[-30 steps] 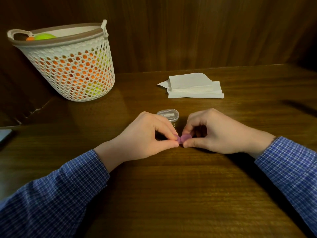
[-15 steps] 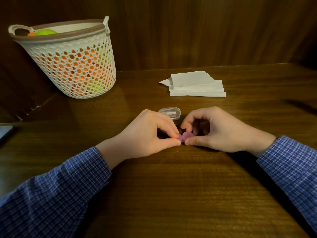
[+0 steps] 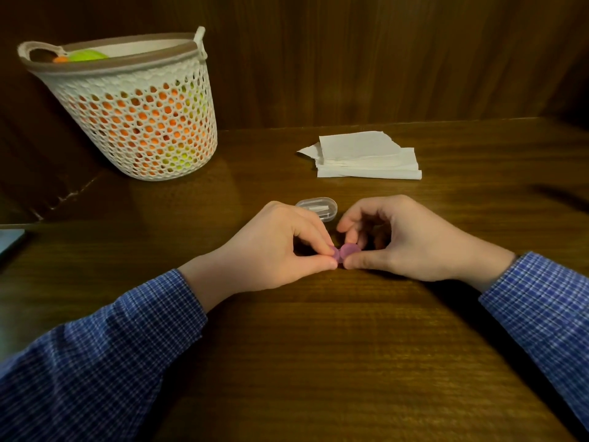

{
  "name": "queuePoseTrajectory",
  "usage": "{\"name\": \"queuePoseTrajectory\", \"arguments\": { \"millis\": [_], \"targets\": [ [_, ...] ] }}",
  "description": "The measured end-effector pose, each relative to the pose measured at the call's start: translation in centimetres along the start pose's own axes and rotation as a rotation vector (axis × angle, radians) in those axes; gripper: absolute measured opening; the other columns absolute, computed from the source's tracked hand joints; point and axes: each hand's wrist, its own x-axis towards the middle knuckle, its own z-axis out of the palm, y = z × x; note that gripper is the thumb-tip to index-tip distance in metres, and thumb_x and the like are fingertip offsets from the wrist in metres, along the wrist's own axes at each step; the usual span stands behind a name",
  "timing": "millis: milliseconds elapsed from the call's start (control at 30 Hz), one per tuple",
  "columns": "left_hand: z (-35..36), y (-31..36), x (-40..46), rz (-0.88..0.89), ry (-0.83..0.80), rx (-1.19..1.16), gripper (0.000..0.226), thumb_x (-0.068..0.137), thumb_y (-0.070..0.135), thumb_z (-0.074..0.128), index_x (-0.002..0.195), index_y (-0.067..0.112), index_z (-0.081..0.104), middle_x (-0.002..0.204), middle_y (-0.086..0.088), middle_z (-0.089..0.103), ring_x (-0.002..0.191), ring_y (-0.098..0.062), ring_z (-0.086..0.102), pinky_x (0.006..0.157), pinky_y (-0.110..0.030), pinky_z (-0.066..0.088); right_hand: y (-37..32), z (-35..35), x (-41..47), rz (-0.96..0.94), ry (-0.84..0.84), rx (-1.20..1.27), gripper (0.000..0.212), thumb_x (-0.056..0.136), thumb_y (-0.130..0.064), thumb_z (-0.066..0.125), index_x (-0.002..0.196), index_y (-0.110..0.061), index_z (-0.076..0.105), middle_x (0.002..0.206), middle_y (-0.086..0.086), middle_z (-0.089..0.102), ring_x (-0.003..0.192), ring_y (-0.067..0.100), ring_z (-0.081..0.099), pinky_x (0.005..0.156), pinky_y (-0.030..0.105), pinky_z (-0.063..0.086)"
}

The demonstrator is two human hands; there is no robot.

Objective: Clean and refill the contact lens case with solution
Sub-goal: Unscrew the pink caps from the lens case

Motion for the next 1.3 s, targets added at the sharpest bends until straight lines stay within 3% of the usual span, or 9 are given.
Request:
{"name": "queuePoseTrajectory", "arguments": {
  "millis": [200, 400, 600, 767, 967, 1033, 1200, 1300],
  "targets": [
    [0.03, -0.08, -0.03, -0.012, 0.002, -0.006, 0.014, 0.087, 0.023, 0.083, 0.101, 0.022, 0.084, 0.099, 0.013, 0.077, 0.097, -0.003, 0.072, 0.087, -0.021, 0.057, -0.28, -0.57, -0.02, -0.026, -0.085, 0.034, 0.043, 0.081, -0.015, 0.085, 0.118, -0.028, 0.066, 0.100, -0.010, 0.077, 0.094, 0.010, 0.073, 0.087, 0.024, 0.058],
    [0.03, -0.07, -0.06, -0.008, 0.005, -0.016, 0.014, 0.087, 0.022, 0.083, 0.101, 0.022, 0.084, 0.098, 0.012, 0.077, 0.095, -0.004, 0.072, 0.085, -0.023, 0.058, -0.06, -0.02, -0.01, 0.000, -0.001, -0.015, 0.046, 0.071, -0.038, 0.089, 0.111, -0.034, 0.067, 0.098, -0.015, 0.072, 0.089, 0.008, 0.070, 0.084, 0.031, 0.060],
    [-0.01, 0.01, -0.08, -0.014, -0.002, -0.020, 0.014, 0.087, 0.022, 0.082, 0.101, 0.020, 0.084, 0.099, 0.011, 0.077, 0.096, -0.004, 0.071, 0.086, -0.023, 0.058, -0.11, -0.59, -0.07, -0.029, -0.064, 0.039, 0.041, 0.078, -0.016, 0.087, 0.112, -0.027, 0.067, 0.098, -0.009, 0.076, 0.089, 0.010, 0.074, 0.084, 0.022, 0.059],
    [-0.03, 0.04, -0.13, -0.020, 0.006, -0.025, 0.014, 0.086, 0.021, 0.083, 0.100, 0.020, 0.084, 0.098, 0.012, 0.077, 0.096, -0.003, 0.071, 0.085, -0.021, 0.057, -0.24, -0.84, -0.14, -0.037, -0.097, 0.014, 0.045, 0.082, -0.010, 0.083, 0.120, -0.025, 0.066, 0.104, -0.013, 0.076, 0.099, 0.009, 0.072, 0.090, 0.025, 0.058],
    [-0.08, 0.08, -0.08, -0.019, -0.004, -0.021, 0.014, 0.087, 0.022, 0.082, 0.101, 0.020, 0.084, 0.098, 0.011, 0.077, 0.095, -0.005, 0.071, 0.082, -0.025, 0.059, -0.07, -0.38, -0.08, -0.005, -0.036, -0.021, 0.052, 0.067, -0.049, 0.086, 0.113, -0.037, 0.065, 0.103, -0.016, 0.068, 0.096, 0.009, 0.067, 0.087, 0.032, 0.059],
    [-0.08, 0.08, -0.10, -0.016, -0.006, -0.019, 0.014, 0.087, 0.022, 0.082, 0.101, 0.020, 0.084, 0.097, 0.011, 0.077, 0.094, -0.005, 0.071, 0.082, -0.026, 0.059, -0.02, -0.25, -0.06, 0.001, -0.021, -0.013, 0.053, 0.065, -0.054, 0.084, 0.113, -0.037, 0.065, 0.101, -0.015, 0.068, 0.092, 0.010, 0.067, 0.085, 0.034, 0.059],
    [-0.11, 0.03, -0.11, -0.027, -0.007, -0.027, 0.014, 0.087, 0.021, 0.082, 0.101, 0.020, 0.084, 0.098, 0.011, 0.077, 0.096, -0.004, 0.071, 0.084, -0.023, 0.058, 0.13, -0.58, -0.01, -0.035, -0.068, 0.033, 0.042, 0.081, -0.019, 0.085, 0.117, -0.028, 0.066, 0.100, -0.007, 0.075, 0.092, 0.014, 0.072, 0.085, 0.030, 0.060],
    [-0.10, 0.00, -0.12, -0.029, -0.006, -0.021, 0.014, 0.087, 0.022, 0.082, 0.101, 0.020, 0.084, 0.098, 0.012, 0.077, 0.096, -0.003, 0.070, 0.085, -0.022, 0.057, 0.11, -0.64, -0.06, -0.044, -0.089, 0.027, 0.042, 0.084, -0.012, 0.083, 0.120, -0.026, 0.066, 0.104, -0.008, 0.075, 0.098, 0.014, 0.072, 0.088, 0.028, 0.059]
  ]
}}
